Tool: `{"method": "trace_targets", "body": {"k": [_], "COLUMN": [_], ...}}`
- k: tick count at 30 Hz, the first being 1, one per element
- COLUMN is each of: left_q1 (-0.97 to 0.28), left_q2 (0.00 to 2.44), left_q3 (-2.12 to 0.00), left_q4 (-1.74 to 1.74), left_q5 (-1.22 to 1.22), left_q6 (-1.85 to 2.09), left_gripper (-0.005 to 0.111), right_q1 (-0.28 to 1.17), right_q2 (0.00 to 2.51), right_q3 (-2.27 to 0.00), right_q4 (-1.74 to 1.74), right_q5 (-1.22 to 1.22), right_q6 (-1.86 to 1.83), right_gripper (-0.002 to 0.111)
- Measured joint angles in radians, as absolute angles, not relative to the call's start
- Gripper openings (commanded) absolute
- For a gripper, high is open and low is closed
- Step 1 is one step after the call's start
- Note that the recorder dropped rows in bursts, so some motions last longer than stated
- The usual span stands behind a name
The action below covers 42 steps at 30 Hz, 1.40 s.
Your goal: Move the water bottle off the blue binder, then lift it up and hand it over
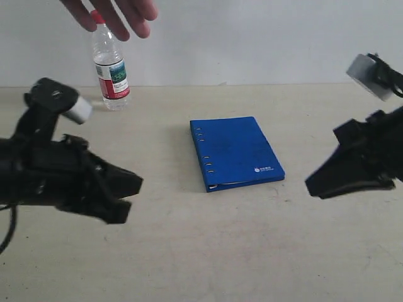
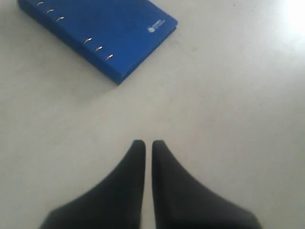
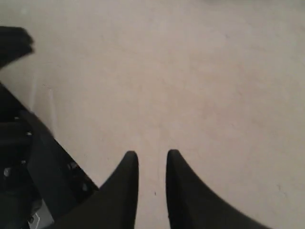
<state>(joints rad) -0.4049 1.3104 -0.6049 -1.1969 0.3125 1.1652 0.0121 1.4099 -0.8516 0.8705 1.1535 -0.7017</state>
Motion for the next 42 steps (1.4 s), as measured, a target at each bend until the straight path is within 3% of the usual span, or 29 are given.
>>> {"method": "trace_targets", "body": {"k": [1, 2, 3, 4, 5, 8, 13, 21, 30, 42], "left_q1": [-0.421, -0.422, -0.425, -0.425, -0.425, -0.425, -0.425, -0.381, -0.269, -0.239], "left_q2": [1.398, 1.433, 1.512, 1.558, 1.652, 1.822, 2.041, 2.128, 2.152, 2.152], "left_q3": [-0.662, -0.688, -0.731, -0.756, -0.807, -0.91, -1.086, -1.217, -1.221, -1.221], "left_q4": [-1.34, -1.395, -1.499, -1.543, -1.603, -1.659, -1.729, -1.735, -1.74, -1.741], "left_q5": [0.312, 0.315, 0.315, 0.313, 0.313, 0.303, 0.283, 0.205, 0.402, 0.508], "left_q6": [1.241, 1.273, 1.356, 1.395, 1.448, 1.482, 1.487, 1.48, 1.429, 1.422], "left_gripper": [0.005, 0.011, 0.016, 0.03, 0.042, 0.055, 0.057, 0.057, 0.057, 0.057], "right_q1": [0.012, 0.012, 0.012, 0.012, 0.012, 0.012, 0.012, 0.012, 0.012, 0.012], "right_q2": [1.499, 1.526, 1.583, 1.611, 1.662, 1.727, 1.841, 2.007, 2.161, 2.234], "right_q3": [-0.907, -0.925, -0.962, -0.978, -1.008, -1.049, -1.097, -1.288, -1.419, -1.443], "right_q4": [0.938, 0.949, 0.955, 0.955, 0.953, 0.958, 0.988, 0.999, 1.001, 1.033], "right_q5": [1.146, 1.121, 1.065, 1.036, 0.974, 0.802, 0.621, 0.826, 0.941, 0.939], "right_q6": [-0.794, -0.82, -0.857, -0.868, -0.891, -0.906, -0.894, -0.956, -0.961, -0.981], "right_gripper": [0.028, 0.048, 0.06, 0.077, 0.079, 0.077, 0.077, 0.077, 0.077, 0.077]}}
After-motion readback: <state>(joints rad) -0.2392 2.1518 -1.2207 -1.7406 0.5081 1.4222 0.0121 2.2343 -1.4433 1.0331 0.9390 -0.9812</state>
